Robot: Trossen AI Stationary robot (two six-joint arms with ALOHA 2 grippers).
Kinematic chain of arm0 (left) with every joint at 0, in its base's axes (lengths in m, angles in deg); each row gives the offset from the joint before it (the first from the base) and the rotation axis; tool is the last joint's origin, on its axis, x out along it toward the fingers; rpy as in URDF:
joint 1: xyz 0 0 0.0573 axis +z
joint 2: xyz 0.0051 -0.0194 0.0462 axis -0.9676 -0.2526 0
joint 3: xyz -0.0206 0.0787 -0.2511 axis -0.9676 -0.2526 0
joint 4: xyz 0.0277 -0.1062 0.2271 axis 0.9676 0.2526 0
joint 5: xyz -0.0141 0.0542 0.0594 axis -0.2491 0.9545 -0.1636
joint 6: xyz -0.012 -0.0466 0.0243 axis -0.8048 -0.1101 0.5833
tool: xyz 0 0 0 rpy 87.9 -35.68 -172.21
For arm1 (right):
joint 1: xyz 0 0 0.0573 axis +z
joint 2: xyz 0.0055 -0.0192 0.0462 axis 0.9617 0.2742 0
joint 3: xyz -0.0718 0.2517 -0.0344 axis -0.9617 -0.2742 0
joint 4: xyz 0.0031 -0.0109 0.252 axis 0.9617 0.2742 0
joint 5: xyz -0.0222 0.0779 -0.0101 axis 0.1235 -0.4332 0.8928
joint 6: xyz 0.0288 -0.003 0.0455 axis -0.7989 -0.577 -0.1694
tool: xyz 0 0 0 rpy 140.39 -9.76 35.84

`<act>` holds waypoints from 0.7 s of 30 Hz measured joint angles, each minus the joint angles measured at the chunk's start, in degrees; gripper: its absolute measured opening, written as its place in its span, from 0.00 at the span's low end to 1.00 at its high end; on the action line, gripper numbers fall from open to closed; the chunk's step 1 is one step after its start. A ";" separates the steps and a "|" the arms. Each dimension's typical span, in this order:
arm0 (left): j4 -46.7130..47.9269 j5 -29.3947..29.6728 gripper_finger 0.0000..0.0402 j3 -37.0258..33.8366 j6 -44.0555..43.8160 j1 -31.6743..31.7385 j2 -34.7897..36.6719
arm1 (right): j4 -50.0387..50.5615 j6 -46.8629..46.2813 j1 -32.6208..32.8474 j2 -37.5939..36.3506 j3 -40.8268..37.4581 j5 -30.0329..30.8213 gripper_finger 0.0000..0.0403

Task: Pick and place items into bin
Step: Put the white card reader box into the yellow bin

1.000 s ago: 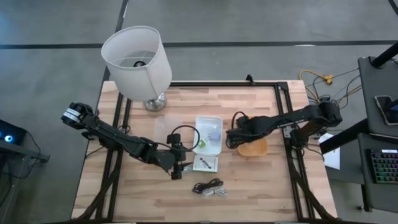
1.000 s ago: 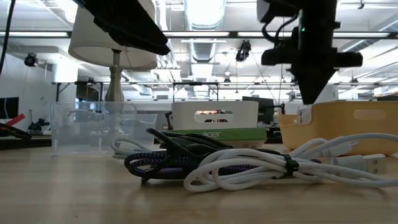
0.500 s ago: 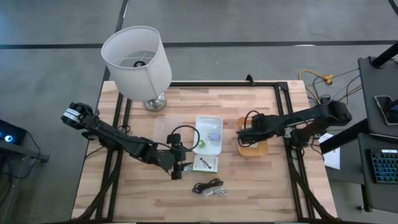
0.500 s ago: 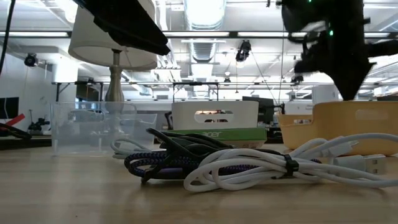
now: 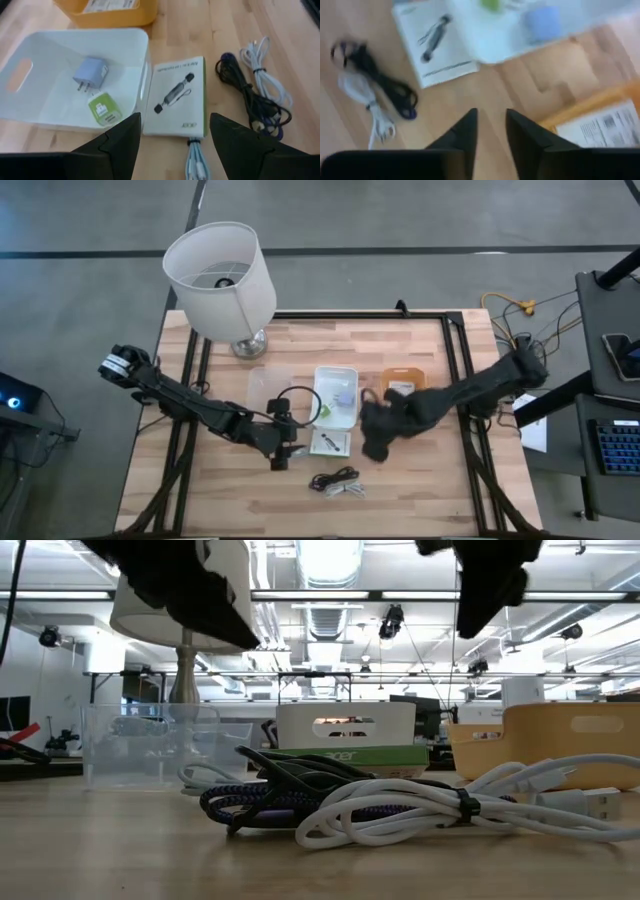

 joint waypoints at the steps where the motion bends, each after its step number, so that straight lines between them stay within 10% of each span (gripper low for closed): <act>1: -0.03 -0.16 0.55 -0.35 -0.08 -0.05 0.00 | 0.82 2.37 0.98 2.23 1.77 0.00 0.28; 10: 0.16 -2.64 0.55 -2.85 -0.19 -3.00 -0.02 | 8.18 16.25 9.38 19.52 13.88 9.44 0.56; 21: 2.31 -2.60 0.55 -2.93 -4.58 -5.42 -0.02 | 2.58 17.23 12.20 33.85 22.51 16.64 0.62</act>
